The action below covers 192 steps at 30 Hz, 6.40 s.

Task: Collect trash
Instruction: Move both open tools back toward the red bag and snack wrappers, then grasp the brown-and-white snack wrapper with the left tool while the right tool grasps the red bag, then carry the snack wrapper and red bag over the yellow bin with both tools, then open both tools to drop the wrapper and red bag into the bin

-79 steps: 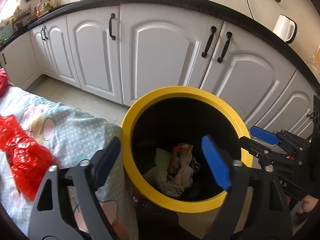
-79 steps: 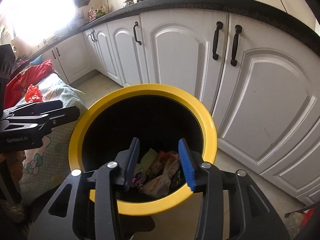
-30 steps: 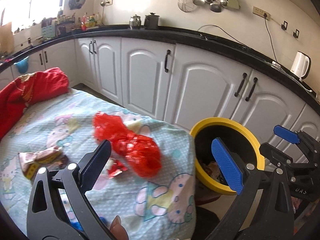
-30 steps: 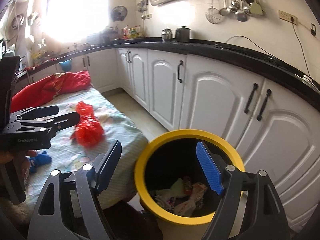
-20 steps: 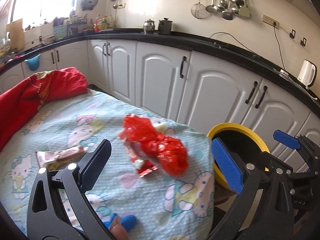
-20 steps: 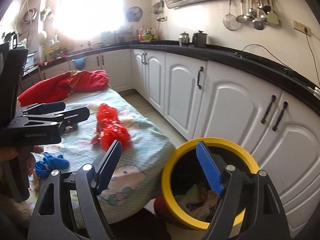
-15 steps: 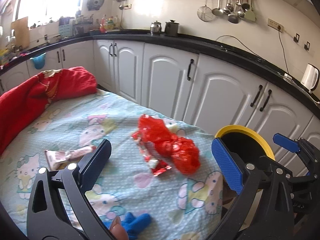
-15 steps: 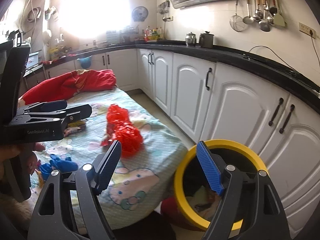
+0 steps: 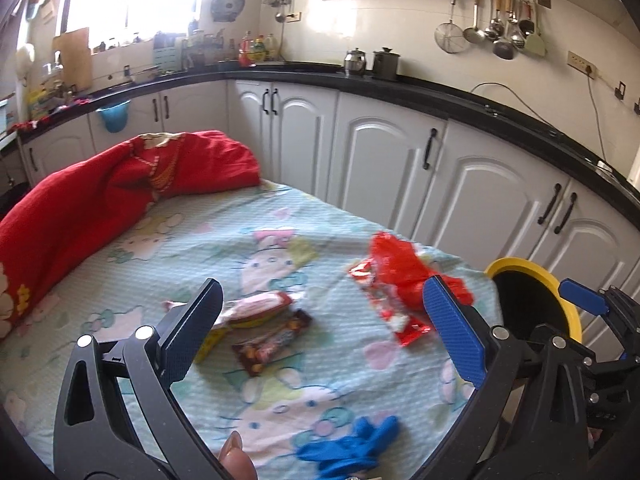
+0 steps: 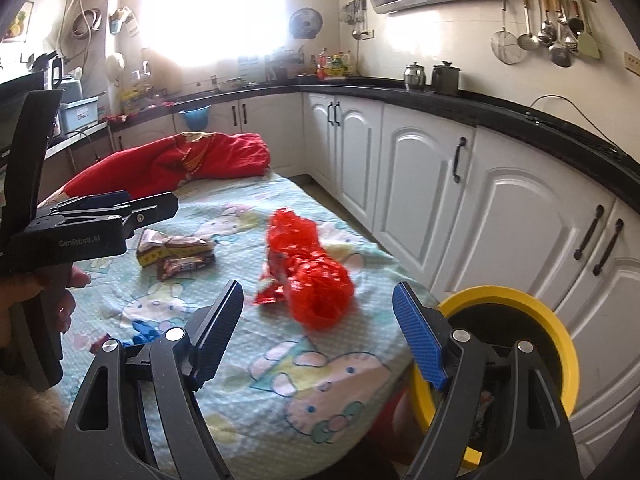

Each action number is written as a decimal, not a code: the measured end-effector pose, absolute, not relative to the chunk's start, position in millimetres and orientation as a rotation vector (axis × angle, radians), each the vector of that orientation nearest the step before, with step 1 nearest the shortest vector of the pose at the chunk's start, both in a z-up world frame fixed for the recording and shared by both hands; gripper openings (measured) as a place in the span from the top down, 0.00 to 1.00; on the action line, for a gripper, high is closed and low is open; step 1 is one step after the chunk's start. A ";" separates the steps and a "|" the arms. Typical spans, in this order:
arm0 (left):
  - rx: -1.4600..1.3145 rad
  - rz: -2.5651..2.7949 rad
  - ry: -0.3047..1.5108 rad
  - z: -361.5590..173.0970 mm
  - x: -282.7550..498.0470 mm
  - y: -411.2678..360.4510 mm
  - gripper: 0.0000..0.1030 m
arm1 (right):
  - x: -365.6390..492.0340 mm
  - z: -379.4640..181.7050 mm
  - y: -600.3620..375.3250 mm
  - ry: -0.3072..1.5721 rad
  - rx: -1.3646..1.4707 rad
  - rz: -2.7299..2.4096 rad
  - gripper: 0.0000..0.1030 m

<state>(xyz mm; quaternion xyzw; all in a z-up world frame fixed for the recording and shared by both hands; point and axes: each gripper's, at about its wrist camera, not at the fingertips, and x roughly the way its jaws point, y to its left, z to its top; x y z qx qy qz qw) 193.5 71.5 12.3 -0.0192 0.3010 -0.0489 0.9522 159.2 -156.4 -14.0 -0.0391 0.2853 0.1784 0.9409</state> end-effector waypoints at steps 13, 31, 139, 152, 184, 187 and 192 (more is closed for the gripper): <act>-0.008 -0.019 0.652 -8.4 206.2 130.3 0.10 | 186.3 -29.0 -125.5 0.624 -0.100 0.371 0.27; 0.152 -0.208 0.816 -55.2 267.9 144.9 0.11 | 236.5 -59.7 -134.6 0.709 -0.115 0.314 0.27; -0.002 -0.383 0.701 17.6 205.0 -32.7 0.78 | 166.6 -12.5 -270.3 0.648 -0.083 0.247 0.79; 0.017 -0.451 0.720 3.2 212.9 -95.3 0.78 | 169.1 -27.3 -320.6 0.678 -0.038 0.164 0.79; 0.058 -0.609 0.916 -81.0 260.3 -215.7 0.78 | 194.2 -112.2 -404.5 0.887 0.165 0.002 0.74; 0.071 -0.613 0.923 -83.5 263.9 -224.5 0.78 | 196.2 -118.3 -407.6 0.900 0.171 -0.012 0.71; 0.076 -0.610 0.925 -85.3 268.5 -229.0 0.69 | 197.8 -122.1 -412.2 0.905 0.188 -0.030 0.60</act>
